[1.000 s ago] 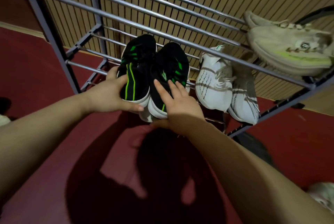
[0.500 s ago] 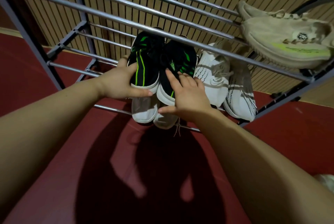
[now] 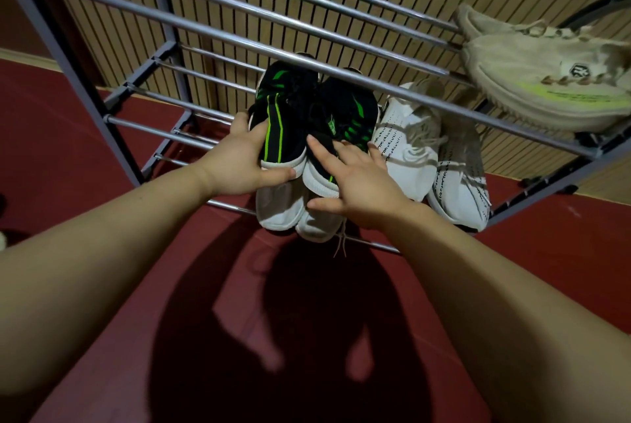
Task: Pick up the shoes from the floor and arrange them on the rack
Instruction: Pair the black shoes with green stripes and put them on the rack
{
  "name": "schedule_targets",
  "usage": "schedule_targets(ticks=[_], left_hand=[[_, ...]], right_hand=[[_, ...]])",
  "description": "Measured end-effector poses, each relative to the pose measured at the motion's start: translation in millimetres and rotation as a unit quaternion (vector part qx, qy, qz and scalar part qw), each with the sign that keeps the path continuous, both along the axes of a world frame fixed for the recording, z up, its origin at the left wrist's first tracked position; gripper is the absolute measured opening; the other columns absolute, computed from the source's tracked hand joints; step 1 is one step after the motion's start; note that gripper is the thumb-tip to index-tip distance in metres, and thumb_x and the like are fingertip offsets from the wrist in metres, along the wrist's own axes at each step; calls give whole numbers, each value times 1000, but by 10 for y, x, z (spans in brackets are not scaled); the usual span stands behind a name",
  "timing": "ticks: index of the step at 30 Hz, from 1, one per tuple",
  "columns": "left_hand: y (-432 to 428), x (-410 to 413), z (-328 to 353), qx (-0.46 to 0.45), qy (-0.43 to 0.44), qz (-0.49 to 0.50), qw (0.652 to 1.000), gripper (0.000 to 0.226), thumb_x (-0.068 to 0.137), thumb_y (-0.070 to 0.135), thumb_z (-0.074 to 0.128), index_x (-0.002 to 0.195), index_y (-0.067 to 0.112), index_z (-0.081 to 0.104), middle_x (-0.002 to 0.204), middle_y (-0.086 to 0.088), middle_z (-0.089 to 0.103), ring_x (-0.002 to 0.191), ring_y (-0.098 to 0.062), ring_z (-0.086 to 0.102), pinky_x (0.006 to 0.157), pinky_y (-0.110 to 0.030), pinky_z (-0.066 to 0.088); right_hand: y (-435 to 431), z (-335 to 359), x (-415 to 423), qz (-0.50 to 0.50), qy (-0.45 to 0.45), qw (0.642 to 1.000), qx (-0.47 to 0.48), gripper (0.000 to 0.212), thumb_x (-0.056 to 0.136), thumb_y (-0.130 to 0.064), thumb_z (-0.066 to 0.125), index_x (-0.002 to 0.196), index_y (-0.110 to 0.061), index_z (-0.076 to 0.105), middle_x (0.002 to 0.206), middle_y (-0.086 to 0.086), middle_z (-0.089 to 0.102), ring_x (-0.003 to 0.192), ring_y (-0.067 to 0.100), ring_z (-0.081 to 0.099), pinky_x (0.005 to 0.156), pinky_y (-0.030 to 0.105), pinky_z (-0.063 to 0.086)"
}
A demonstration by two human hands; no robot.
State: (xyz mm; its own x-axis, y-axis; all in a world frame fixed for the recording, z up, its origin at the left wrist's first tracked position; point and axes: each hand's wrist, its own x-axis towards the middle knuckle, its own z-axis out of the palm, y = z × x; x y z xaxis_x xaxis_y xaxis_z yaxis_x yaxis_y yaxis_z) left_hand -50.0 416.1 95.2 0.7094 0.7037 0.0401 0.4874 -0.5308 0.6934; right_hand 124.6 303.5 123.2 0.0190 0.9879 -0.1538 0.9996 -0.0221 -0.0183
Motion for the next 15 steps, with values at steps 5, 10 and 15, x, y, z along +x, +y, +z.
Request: schedule_targets(ticks=[5, 10, 15], left_hand=[[-82, -39, -54, 40, -36, 4, 999, 94, 60, 65, 54, 144, 33, 27, 145, -6, 28, 135, -13, 14, 104, -22, 17], [-33, -34, -78, 52, -28, 2, 998, 93, 62, 65, 56, 144, 33, 27, 142, -7, 30, 132, -13, 18, 105, -22, 20], [19, -19, -95, 33, -6, 4, 999, 94, 66, 61, 64, 146, 36, 20, 145, -11, 22, 136, -14, 14, 105, -22, 19]], right_hand=[[-46, -39, 11, 37, 19, 999, 16, 83, 90, -53, 50, 149, -35, -4, 157, 10, 17, 146, 19, 9, 114, 49, -5], [-25, -50, 53, 47, 16, 998, 24, 81, 90, -54, 48, 149, -36, -4, 157, 9, 17, 146, 19, 11, 114, 50, -5], [-17, -47, 69, 48, -2, 998, 30, 81, 88, -55, 49, 149, -38, -1, 157, 9, 16, 146, 19, 10, 114, 52, -4]])
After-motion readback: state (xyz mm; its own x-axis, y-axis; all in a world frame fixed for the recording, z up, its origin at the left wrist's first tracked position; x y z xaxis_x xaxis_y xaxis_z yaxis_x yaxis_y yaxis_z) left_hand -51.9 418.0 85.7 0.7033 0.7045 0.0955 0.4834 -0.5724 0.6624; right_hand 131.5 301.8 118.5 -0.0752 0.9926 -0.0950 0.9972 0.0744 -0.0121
